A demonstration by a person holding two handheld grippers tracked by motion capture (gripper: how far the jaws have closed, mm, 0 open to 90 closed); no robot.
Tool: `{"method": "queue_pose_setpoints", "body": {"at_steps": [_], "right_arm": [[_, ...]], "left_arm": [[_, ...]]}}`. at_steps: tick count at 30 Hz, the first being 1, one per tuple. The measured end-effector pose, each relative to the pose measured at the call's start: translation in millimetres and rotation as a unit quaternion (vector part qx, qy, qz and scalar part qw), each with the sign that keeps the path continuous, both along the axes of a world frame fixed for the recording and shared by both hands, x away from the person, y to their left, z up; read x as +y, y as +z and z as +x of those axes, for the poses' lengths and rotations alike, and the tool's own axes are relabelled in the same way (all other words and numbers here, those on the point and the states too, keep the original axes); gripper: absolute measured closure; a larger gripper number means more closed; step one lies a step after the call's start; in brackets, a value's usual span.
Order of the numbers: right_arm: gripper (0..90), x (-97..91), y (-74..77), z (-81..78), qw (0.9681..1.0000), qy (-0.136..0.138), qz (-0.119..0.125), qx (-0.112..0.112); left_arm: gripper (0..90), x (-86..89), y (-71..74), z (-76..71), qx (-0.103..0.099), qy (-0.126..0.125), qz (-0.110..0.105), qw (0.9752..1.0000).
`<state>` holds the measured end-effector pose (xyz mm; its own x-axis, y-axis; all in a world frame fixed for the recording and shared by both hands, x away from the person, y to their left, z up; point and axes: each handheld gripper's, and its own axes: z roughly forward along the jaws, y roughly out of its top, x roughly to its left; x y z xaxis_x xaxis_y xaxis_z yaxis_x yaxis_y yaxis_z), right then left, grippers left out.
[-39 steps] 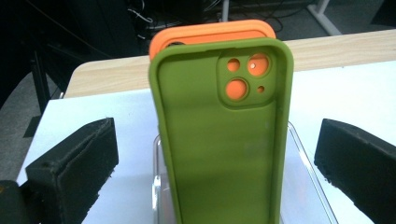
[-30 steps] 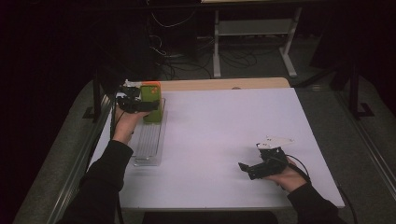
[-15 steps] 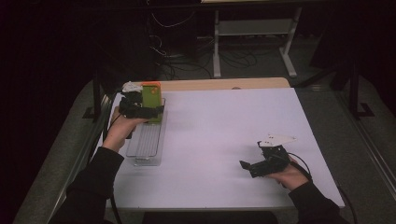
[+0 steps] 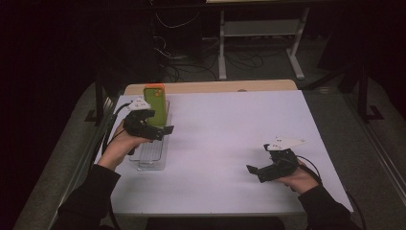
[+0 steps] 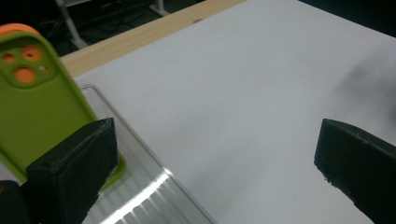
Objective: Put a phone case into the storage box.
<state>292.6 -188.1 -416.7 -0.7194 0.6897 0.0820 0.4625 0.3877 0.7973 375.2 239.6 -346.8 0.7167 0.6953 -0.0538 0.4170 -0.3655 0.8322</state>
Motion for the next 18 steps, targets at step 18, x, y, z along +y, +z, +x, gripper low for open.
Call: {"method": "queue_pose_setpoints", "body": {"at_steps": [18], "right_arm": [[0.0, -2.6, -0.5, -2.6, 1.0000, 0.006, -0.003, 0.000]], "left_arm": [[0.0, -5.4, -17.6, -37.5, -0.002, -0.048, 0.007, 0.9988]]}}
